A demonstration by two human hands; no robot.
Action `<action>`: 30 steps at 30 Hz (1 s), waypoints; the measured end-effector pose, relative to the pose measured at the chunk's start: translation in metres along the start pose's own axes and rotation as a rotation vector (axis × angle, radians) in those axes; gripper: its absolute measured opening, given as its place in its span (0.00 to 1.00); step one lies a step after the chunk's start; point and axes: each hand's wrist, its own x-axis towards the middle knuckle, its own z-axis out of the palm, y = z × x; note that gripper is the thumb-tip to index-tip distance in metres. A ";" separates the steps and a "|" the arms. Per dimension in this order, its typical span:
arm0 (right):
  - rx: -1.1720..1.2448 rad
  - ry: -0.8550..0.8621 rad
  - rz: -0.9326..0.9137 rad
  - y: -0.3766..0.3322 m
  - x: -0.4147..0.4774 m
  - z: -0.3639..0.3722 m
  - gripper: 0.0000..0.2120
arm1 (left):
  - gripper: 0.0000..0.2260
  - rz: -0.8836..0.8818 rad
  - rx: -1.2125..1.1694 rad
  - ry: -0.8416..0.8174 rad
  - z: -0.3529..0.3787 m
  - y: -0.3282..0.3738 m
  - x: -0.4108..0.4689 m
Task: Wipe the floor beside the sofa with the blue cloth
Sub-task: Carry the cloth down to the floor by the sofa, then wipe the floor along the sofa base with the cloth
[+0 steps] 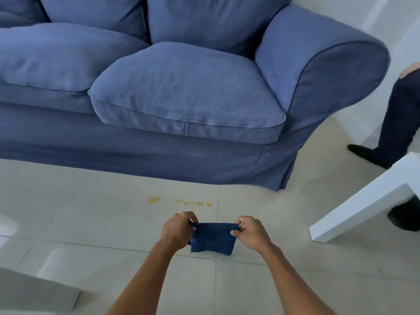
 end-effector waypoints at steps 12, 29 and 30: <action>-0.072 0.234 -0.015 0.025 0.137 0.033 0.05 | 0.11 0.125 0.200 0.075 0.031 -0.027 0.156; -0.183 0.524 -0.323 0.007 0.189 0.118 0.20 | 0.26 -0.129 0.188 0.457 0.099 -0.120 0.094; -0.207 0.469 -0.323 0.006 0.189 0.129 0.23 | 0.28 -0.187 0.203 0.442 0.108 -0.134 0.081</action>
